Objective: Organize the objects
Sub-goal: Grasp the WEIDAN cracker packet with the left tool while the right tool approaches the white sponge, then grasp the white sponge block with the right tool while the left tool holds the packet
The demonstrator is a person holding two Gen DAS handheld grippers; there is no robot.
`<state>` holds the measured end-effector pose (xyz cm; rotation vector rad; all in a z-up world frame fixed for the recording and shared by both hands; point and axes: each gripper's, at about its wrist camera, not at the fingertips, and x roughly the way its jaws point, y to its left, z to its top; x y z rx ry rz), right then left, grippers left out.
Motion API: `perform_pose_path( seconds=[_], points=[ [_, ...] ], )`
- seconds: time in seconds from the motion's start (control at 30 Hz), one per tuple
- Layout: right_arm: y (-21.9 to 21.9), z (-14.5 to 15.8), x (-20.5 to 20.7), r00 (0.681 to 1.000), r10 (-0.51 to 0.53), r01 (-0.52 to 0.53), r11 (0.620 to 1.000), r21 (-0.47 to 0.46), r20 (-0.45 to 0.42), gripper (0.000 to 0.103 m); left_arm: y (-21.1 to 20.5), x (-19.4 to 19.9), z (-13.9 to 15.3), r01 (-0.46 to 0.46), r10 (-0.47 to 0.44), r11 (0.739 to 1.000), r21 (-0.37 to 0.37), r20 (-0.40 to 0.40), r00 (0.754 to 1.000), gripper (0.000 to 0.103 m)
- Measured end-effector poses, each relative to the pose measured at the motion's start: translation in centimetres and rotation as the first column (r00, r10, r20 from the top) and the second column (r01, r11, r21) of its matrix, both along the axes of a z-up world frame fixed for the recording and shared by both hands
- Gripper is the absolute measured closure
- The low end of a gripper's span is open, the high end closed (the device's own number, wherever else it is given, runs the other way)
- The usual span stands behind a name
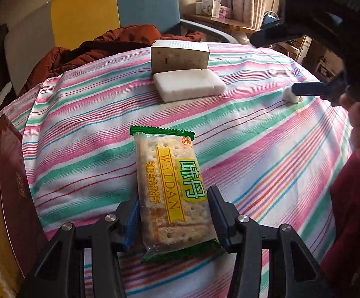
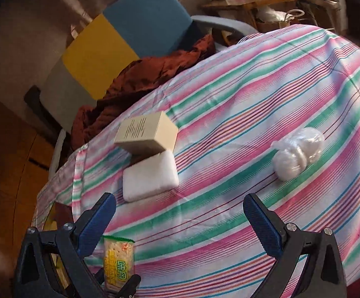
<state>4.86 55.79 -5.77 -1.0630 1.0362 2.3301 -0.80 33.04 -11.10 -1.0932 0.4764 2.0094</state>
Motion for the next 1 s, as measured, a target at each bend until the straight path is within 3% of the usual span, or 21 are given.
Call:
perform_pose_path(
  seconds=[0.27, 0.4, 0.57, 0.67, 0.77, 0.93, 1.0],
  points=[
    [-1.5, -0.2, -8.1, 0.972, 0.186, -0.202, 0.974, 0.106, 0.145, 0.000, -0.6, 0.0, -0.3, 0.007, -0.006, 0.998, 0.056, -0.023, 1.000, 0.052],
    [0.3, -2.6, -12.5, 0.962, 0.168, -0.189, 0.979, 0.080, 0.216, 0.000, -0.8, 0.1, -0.4, 0.014, -0.012, 0.997, 0.073, -0.024, 1.000, 0.052],
    [1.5, -4.9, -15.3, 0.948, 0.134, -0.169, 0.980, 0.102, 0.289, 0.004, -1.0, 0.0, -0.5, 0.022, -0.020, 0.996, 0.089, -0.026, 0.999, 0.052],
    [1.1, -5.5, -15.4, 0.934, 0.174, -0.219, 0.969, 0.118, 0.312, 0.004, -1.1, -0.1, -0.6, 0.025, -0.023, 0.995, 0.096, -0.026, 0.999, 0.052],
    [0.4, -5.5, -14.1, 0.913, 0.243, -0.280, 0.958, 0.069, 0.328, 0.006, -1.1, 0.0, -0.6, 0.025, -0.023, 0.995, 0.099, -0.025, 0.999, 0.052],
    [-2.1, -5.4, -9.8, 0.835, 0.388, -0.432, 0.901, 0.029, 0.391, 0.011, -1.2, -0.1, -0.6, 0.023, -0.021, 0.994, 0.106, -0.020, 1.000, 0.052],
    [-2.4, -4.9, -8.7, 0.818, 0.424, -0.470, 0.882, 0.028, 0.389, 0.013, -1.3, -0.1, -0.6, 0.022, -0.020, 0.994, 0.106, -0.021, 1.000, 0.052]
  ],
)
